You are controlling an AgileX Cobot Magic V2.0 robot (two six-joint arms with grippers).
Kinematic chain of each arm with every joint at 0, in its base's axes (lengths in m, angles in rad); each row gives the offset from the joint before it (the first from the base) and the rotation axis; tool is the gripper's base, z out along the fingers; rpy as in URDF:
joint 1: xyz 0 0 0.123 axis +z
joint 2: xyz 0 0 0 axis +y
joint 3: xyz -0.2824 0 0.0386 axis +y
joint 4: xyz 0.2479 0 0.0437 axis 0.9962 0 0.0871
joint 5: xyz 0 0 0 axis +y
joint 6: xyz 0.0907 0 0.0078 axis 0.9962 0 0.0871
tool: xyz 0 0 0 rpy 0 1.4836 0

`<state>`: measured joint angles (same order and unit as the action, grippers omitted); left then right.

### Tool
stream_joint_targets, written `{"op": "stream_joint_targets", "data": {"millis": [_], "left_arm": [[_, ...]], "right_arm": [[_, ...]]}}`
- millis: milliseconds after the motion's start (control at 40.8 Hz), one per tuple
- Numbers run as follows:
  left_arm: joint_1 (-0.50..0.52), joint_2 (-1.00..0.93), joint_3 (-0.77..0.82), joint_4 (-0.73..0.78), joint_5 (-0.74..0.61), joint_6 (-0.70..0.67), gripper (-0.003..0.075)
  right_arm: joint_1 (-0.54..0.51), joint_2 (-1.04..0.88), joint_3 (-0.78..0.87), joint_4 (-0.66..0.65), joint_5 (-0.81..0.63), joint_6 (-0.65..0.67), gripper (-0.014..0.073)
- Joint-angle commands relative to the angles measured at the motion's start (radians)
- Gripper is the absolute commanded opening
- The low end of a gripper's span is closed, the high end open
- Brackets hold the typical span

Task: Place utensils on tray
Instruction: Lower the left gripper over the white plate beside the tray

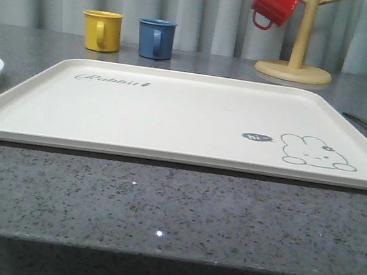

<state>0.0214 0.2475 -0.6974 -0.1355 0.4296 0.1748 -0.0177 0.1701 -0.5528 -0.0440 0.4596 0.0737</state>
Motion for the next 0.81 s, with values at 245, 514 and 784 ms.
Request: {"op": "stream_joint_targets", "data": {"millis": [245, 514, 784], "left_arm": [[-0.005, 0.287, -0.155, 0.036, 0.159, 0.004, -0.0018], [-0.005, 0.401, -0.148, 0.036, 0.229, 0.004, -0.0018], [-0.005, 0.477, -0.148, 0.034, 0.253, 0.004, -0.0018]], "right_arm": [[-0.004, 0.336, -0.278, 0.000, 0.326, -0.007, -0.0123], [-0.004, 0.480, -0.275, 0.000, 0.355, -0.007, -0.0123], [-0.004, 0.518, -0.275, -0.001, 0.359, -0.007, -0.0115]]}}
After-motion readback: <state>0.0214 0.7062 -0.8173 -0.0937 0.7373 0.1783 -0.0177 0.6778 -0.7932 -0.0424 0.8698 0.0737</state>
